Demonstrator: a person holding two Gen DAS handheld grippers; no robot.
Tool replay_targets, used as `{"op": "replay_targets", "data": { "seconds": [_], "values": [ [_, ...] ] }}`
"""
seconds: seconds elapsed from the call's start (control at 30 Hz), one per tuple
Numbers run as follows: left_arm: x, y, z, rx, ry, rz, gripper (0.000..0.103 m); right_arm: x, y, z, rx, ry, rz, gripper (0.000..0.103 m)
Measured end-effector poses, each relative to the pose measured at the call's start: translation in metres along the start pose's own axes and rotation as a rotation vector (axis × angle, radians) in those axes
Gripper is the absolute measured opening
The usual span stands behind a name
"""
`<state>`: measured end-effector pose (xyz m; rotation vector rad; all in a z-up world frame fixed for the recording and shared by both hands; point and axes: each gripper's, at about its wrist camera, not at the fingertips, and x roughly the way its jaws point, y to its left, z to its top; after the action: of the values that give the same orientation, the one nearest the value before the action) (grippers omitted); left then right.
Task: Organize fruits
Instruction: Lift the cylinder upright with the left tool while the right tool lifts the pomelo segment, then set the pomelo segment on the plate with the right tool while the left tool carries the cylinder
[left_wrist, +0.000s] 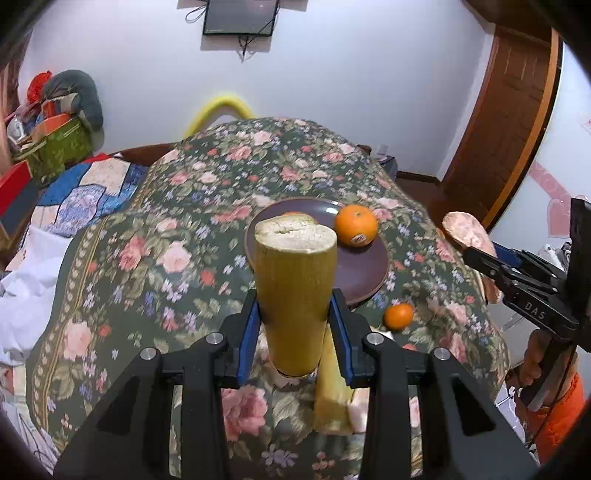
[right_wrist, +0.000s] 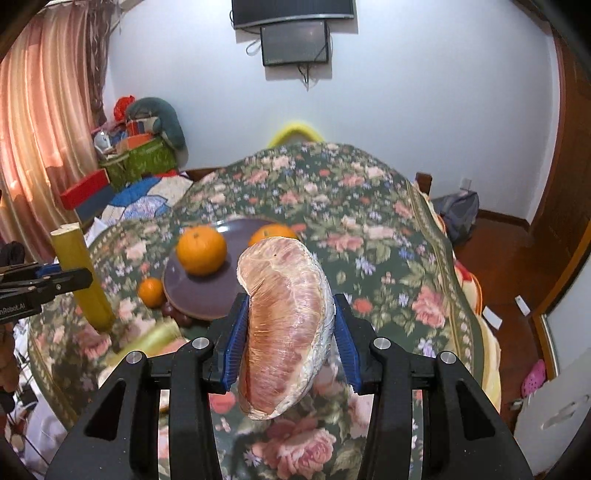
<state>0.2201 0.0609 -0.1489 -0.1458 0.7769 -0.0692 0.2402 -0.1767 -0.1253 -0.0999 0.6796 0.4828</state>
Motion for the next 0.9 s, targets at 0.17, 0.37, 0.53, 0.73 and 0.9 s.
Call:
{"op": "replay_targets", "data": {
  "seconds": [0.17, 0.37, 0.53, 0.73, 0.9],
  "values": [
    [0.006, -0.009, 0.014, 0.024, -0.018, -0.005, 0.036, 0.004, 0.002, 0.015, -0.009, -0.032, 0.012, 0.041],
    [0.024, -0.015, 0.027, 0.044, -0.020, -0.014, 0.036, 0.017, 0.006, 0.026, -0.025, -0.053, 0.028, 0.041],
    [0.044, -0.018, 0.034, 0.050, -0.004, -0.026, 0.036, 0.037, 0.010, 0.029, -0.042, -0.048, 0.045, 0.041],
    [0.063, -0.016, 0.037, 0.044, 0.008, -0.043, 0.036, 0.060, 0.013, 0.032, -0.054, -0.024, 0.064, 0.041],
    [0.079, -0.013, 0.039, 0.044, 0.027, -0.046, 0.036, 0.081, 0.017, 0.033, -0.068, 0.014, 0.078, 0.041]
  ]
}}
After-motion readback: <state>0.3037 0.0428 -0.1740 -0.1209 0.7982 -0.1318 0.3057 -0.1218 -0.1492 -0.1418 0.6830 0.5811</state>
